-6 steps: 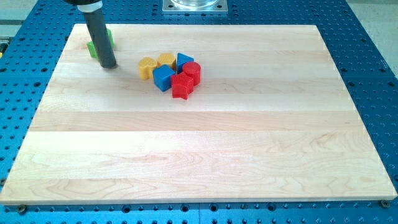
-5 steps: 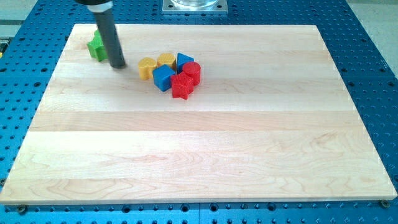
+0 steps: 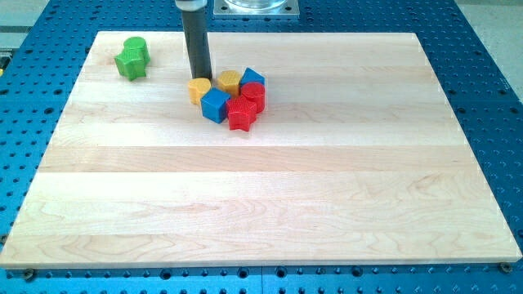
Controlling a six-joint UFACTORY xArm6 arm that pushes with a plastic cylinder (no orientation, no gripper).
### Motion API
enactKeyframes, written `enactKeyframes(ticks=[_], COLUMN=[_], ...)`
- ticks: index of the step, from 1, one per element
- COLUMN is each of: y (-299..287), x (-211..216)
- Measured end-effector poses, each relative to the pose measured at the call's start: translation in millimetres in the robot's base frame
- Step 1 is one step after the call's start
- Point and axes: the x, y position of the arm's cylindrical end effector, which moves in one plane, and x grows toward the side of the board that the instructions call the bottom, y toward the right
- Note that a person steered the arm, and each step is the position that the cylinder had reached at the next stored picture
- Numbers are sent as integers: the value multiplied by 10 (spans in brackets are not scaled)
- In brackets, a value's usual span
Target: Push the yellow hexagon towards the bottom center of the board
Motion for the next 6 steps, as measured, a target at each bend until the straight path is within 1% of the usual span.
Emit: enactKeyframes(ticks=[1,2,3,4,5,6], y=[699,779,111,-67,-426,-481], x=[0,292,460,405,855,1179])
